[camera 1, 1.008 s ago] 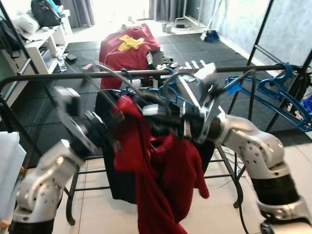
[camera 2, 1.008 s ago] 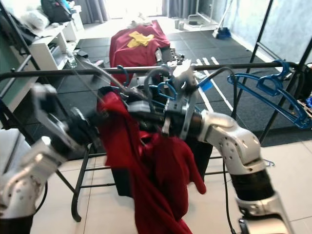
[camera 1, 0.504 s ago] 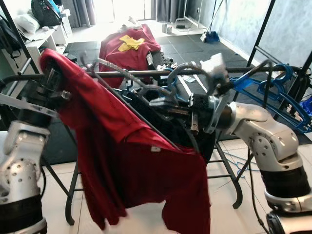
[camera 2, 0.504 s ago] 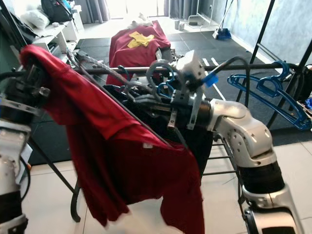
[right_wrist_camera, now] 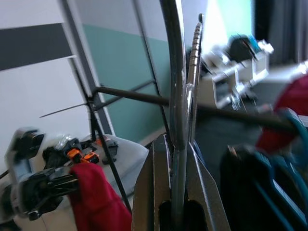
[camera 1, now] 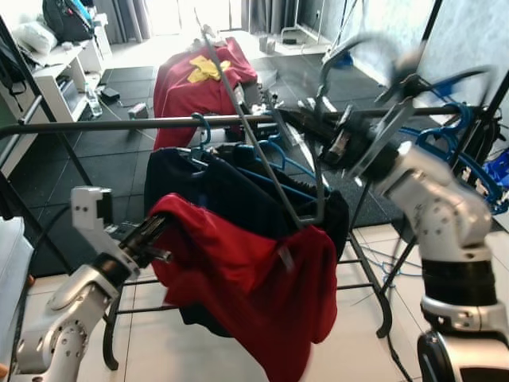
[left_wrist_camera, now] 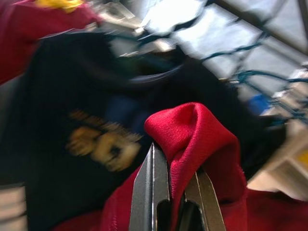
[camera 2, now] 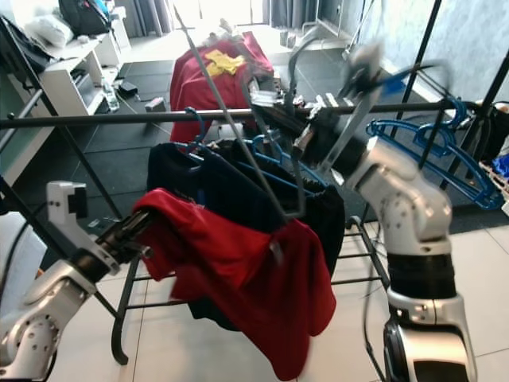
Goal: Hang hanger
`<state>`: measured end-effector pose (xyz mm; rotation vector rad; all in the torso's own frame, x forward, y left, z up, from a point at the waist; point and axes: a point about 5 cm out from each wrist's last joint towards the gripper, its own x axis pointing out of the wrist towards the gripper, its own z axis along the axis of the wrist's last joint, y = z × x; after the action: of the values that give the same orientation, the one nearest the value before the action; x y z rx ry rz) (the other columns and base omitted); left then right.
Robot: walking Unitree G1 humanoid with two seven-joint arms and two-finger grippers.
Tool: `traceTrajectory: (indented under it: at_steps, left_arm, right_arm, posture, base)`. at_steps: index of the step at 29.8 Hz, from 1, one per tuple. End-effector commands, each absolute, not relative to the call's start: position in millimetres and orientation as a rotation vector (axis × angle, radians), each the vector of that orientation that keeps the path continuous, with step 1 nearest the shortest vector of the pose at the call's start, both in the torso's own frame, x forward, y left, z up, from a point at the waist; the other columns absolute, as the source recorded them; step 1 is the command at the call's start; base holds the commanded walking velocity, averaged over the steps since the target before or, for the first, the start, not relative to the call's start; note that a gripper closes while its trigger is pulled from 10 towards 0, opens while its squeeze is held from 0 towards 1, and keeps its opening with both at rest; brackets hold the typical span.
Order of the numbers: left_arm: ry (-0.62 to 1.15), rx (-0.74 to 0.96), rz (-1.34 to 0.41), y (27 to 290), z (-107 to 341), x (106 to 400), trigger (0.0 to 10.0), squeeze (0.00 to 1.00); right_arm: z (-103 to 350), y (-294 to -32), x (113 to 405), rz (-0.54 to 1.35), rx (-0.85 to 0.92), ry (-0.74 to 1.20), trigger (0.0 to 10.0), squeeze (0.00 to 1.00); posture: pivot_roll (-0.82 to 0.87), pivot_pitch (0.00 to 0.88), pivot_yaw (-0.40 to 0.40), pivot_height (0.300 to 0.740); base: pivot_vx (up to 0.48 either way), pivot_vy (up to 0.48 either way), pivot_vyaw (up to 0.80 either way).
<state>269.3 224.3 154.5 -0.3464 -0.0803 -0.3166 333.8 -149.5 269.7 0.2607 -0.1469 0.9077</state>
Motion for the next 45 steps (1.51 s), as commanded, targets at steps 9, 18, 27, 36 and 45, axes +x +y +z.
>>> traceTrajectory:
  at_steps: [9, 18, 27, 36, 45]
  left_arm:
    - [-0.142, -0.499, -0.431, 202.1, 168.0, 260.4, 10.0, 0.00]
    - [-0.295, -0.675, -0.937, 159.8, 239.9, 233.7, 10.0, 0.00]
    - [-0.401, -0.674, -1.150, 149.5, 277.2, 215.1, 10.0, 0.00]
    - [-0.609, -0.835, -1.011, 170.2, 311.9, 228.2, 10.0, 0.00]
    - [-0.809, -0.971, -1.024, 184.3, 355.6, 230.3, 10.0, 0.00]
  right_arm:
    - [282.9, -131.8, 294.8, 1.279, 0.508, -0.242, 10.0, 0.00]
    - [345.9, -100.3, 274.2, 1.424, 0.355, -0.507, 10.0, 0.00]
    - [378.3, -85.6, 296.6, 1.062, -0.095, -0.690, 10.0, 0.00]
    - [378.6, -86.2, 300.8, 0.949, -0.109, -0.726, 10.0, 0.00]
    - [351.8, -87.3, 328.3, 0.717, -0.194, -0.665, 10.0, 0.00]
  posture:
    - [-0.11, 0.059, 0.019, 0.740]
    - [-0.10, 0.056, 0.026, 0.740]
    - [-0.11, 0.053, 0.021, 0.740]
    - [-0.10, 0.048, 0.020, 0.740]
    - [-0.11, 0.047, 0.018, 0.740]
  base:
    - [0.000, 0.000, 0.00]
    - [0.000, 0.000, 0.00]
    - [0.000, 0.000, 0.00]
    - [0.000, 0.000, 0.00]
    - [0.000, 0.000, 0.00]
